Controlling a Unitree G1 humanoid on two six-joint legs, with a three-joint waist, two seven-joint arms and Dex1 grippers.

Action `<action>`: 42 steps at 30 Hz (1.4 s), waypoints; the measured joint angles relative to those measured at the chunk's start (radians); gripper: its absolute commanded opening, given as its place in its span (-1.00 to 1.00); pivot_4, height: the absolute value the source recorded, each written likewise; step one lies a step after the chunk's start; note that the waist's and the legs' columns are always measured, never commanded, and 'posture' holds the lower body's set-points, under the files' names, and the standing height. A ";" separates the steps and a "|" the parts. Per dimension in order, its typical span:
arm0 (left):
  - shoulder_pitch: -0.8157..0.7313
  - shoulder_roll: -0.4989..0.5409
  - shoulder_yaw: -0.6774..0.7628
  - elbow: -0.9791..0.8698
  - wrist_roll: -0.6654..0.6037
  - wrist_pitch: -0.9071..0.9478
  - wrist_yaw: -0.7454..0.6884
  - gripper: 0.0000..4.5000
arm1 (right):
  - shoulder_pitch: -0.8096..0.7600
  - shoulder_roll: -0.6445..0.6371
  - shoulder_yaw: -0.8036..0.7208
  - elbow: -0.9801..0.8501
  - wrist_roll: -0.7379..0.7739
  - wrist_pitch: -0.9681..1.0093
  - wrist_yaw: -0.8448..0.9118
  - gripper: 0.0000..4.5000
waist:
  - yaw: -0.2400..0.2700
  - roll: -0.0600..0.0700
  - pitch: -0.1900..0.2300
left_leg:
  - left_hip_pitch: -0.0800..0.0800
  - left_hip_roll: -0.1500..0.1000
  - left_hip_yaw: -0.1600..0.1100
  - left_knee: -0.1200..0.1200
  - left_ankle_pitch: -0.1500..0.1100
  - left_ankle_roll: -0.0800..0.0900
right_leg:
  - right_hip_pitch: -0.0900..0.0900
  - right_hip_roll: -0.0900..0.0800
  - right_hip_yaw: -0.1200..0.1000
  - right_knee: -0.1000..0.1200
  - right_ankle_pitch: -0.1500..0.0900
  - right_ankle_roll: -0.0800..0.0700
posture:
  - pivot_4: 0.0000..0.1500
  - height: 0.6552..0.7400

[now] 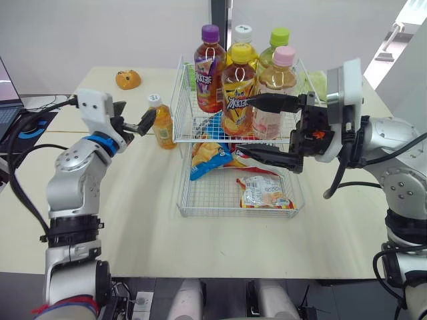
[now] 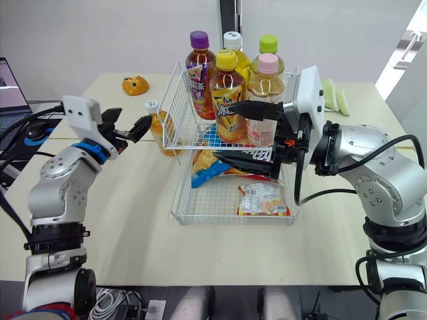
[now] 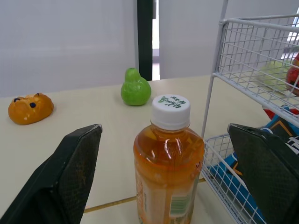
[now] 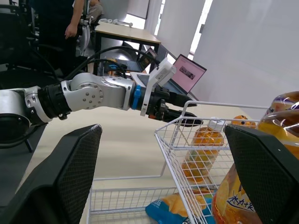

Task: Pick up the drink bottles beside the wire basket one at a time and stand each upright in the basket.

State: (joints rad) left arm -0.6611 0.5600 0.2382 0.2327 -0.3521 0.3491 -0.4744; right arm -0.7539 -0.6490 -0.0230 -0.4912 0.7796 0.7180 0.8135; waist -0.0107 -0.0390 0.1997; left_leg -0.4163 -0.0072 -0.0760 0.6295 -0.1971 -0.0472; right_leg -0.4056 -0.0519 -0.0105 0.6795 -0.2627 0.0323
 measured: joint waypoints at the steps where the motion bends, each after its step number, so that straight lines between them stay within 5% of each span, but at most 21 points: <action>1: -0.026 -0.005 -0.009 0.045 0.014 -0.021 -0.003 0.99 | 0.002 -0.004 -0.005 -0.008 0.002 0.006 -0.009 1.00 | 0.001 0.000 0.000 | 0.000 0.000 0.000 0.000 0.000 0.000 | 0.000 0.000 0.000 0.000 0.000 0.000 | 1.00 1.00; 18: -0.321 -0.059 -0.069 0.615 0.155 -0.340 -0.065 0.99 | 0.030 -0.055 -0.059 -0.069 0.070 0.042 -0.071 1.00 | 0.000 0.000 0.000 | -0.001 -0.001 0.000 0.000 0.000 0.000 | 0.000 0.000 -0.001 0.000 0.000 0.000 | 1.00 1.00; 29: -0.365 -0.059 -0.072 0.718 0.163 -0.397 -0.097 -0.39 | 0.030 -0.065 -0.073 -0.085 0.102 0.056 -0.095 1.00 | -0.008 0.000 0.000 | -0.001 -0.001 0.000 0.000 0.000 0.000 | 0.000 0.000 -0.001 0.000 0.000 0.000 | 1.00 1.00; 37: -0.342 -0.034 -0.053 0.700 0.144 -0.391 -0.130 -0.39 | 0.033 -0.071 -0.073 -0.086 0.107 0.056 -0.097 1.00 | -0.016 0.000 0.000 | -0.001 0.000 0.000 0.000 0.000 0.000 | 0.000 0.000 -0.001 0.000 0.000 0.000 | 1.00 1.00; 42: -0.279 0.080 0.013 0.594 0.030 -0.230 -0.296 -0.39 | 0.037 -0.068 -0.071 -0.088 0.106 0.053 -0.097 1.00 | -0.033 -0.001 0.001 | -0.003 0.002 0.000 -0.001 0.000 0.000 | -0.003 0.002 0.000 0.000 0.000 0.000 | 1.00 1.00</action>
State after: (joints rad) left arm -0.9401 0.6404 0.2511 0.8268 -0.3221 0.1186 -0.7707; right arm -0.7168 -0.7174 -0.0938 -0.5796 0.8857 0.7715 0.7170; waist -0.0434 -0.0404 0.2007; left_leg -0.4192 -0.0055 -0.0765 0.6285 -0.1970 -0.0473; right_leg -0.4089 -0.0500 -0.0109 0.6800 -0.2628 0.0320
